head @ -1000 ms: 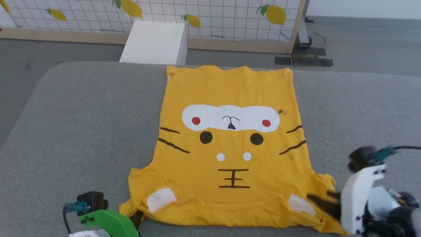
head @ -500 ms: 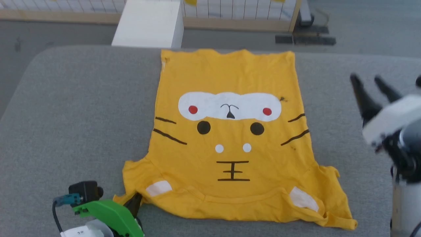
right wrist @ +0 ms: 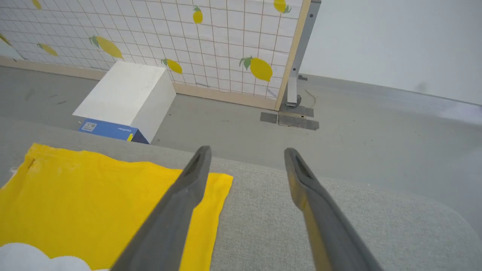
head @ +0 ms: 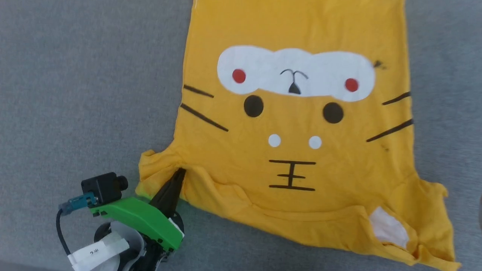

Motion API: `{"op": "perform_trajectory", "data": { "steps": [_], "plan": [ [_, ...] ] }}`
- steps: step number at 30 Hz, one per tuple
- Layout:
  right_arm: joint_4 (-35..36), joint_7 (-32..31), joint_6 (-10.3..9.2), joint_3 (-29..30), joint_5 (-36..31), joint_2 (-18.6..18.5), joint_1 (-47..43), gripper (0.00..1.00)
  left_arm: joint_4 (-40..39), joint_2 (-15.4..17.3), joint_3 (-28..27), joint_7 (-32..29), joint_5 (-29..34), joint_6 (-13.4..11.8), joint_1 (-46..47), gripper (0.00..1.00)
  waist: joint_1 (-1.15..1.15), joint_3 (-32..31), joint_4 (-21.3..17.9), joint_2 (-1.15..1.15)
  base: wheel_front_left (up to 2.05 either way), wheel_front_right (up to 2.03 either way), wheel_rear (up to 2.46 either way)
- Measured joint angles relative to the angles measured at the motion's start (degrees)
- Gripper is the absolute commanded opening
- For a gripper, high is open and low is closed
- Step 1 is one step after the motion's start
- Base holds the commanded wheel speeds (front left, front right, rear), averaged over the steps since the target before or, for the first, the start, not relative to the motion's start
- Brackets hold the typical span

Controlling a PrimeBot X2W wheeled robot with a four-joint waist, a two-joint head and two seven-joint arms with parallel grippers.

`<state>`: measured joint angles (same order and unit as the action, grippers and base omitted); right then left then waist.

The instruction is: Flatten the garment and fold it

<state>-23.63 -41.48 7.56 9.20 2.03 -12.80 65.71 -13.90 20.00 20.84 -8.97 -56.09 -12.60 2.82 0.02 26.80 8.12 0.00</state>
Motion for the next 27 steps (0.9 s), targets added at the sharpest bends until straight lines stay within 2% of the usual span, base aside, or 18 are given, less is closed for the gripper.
{"op": "perform_trajectory", "data": {
  "steps": [6, 10, 15, 21, 22, 23, 24, 27],
  "plan": [
    [-6.0, -13.0, 0.00, 1.2, -7.5, -1.1, 7.0, 1.00, -3.7, 0.0, 0.1, 0.5, 0.0, 0.9, 0.2, 0.00, 0.00, 6.7, 3.0, 0.00, 0.00, 0.00, 0.00],
    [-5.8, -19.1, 0.00, -0.1, -12.0, -1.5, 8.2, 1.00, -6.1, -0.1, 0.2, 0.5, 0.0, 1.1, 0.2, 0.00, 0.00, 10.5, 5.0, 0.00, 0.00, 0.00, 0.00],
    [-5.3, -23.8, 0.00, -1.9, -12.0, -0.8, 8.4, 1.00, -8.0, 0.0, 0.5, 0.5, 0.0, 1.9, 0.5, 0.00, -0.01, 14.3, 6.9, 0.00, 0.00, 0.00, 0.00],
    [-2.8, -27.9, -0.02, -4.1, -10.7, -2.0, 9.8, 1.00, -9.5, 0.0, 0.8, 0.5, 0.0, 2.2, 0.9, 0.00, -0.02, 16.9, 8.5, 0.00, 0.00, 0.00, 0.00],
    [-2.5, -28.9, -0.02, -4.0, -10.4, -2.3, 9.9, 0.77, -9.6, 0.0, 0.8, 0.5, 0.0, 2.3, 0.9, 0.00, -0.02, 17.0, 8.6, 0.00, 0.00, 0.00, 0.00],
    [-2.2, -29.7, -0.02, -4.0, -10.0, -2.4, 10.0, 0.29, -9.6, 0.0, 0.9, 0.5, 0.0, 2.3, 1.0, 0.00, -0.02, 17.0, 8.7, 0.00, 0.00, 0.00, 0.00],
    [-2.0, -30.3, -0.02, -4.0, -9.6, -2.4, 10.0, 0.00, -9.5, 0.1, 1.0, 0.4, 0.0, 2.3, 1.0, 0.00, -0.02, 16.9, 8.7, 0.00, 0.00, 0.00, 0.00],
    [-1.3, -31.2, 0.00, -3.6, -8.8, -2.1, 9.4, 0.00, -8.8, 0.0, 1.0, 0.2, 0.0, 2.3, 1.4, 0.00, -0.02, 16.1, 8.6, 0.00, 0.00, 0.00, 0.00]
  ]
}}
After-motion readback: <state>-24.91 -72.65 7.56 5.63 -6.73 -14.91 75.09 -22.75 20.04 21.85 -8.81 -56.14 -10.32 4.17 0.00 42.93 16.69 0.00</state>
